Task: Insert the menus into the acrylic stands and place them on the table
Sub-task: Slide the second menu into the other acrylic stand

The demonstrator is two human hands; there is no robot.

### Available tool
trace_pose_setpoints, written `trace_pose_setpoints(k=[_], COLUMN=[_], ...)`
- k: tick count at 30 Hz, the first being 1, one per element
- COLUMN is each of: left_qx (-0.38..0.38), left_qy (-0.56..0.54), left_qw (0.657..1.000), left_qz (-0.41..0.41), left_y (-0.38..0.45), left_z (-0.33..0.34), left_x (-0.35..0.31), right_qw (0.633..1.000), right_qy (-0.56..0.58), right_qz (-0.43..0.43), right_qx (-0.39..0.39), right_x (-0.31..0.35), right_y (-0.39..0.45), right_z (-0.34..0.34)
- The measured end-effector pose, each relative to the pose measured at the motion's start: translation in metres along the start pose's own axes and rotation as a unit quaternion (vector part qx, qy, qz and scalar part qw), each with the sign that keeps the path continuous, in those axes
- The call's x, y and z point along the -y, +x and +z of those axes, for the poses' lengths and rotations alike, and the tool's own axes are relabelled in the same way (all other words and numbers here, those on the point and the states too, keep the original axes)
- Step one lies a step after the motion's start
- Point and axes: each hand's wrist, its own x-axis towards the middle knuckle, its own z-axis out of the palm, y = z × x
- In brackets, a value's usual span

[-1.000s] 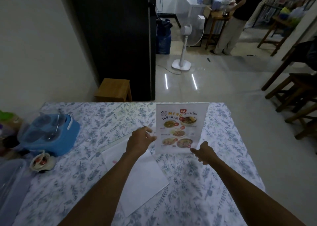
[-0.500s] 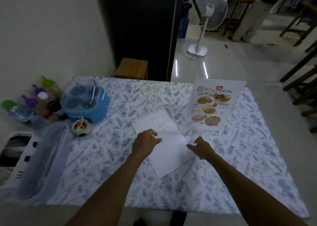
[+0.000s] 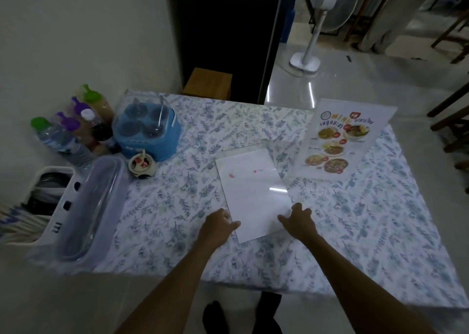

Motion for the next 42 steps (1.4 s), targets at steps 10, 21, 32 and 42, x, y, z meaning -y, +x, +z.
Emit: trace_pose_setpoints(k=[10, 21, 32, 42], left_qx=[-0.024, -0.035, -0.092, -0.111], left_qy=[0.022, 0.022, 0.017, 0.068], left_qw=[0.999, 0.999, 0.994, 0.982], left_qz=[0.000, -0.014, 0.054, 0.137], left_y=[-0.003, -0.004, -0.014, -0.039], left_z=[-0.022, -0.032, -0.054, -0.076], left_x=[0.019, 0.016, 0.006, -0.011], right_qw=[0.999, 0.980, 0.965, 0.942], right_qy=[0.040, 0.195, 0.234, 0.242], right_qz=[-0.021, 0.037, -0.030, -0.150], right_qx=[-0.018, 0.013, -0.111, -0.176], right_x=[0.014, 0.012, -0.015, -0.022], right_y=[-0.064, -0.055, -0.057, -0.079], right_z=[0.062, 0.054, 0.036, 0.000])
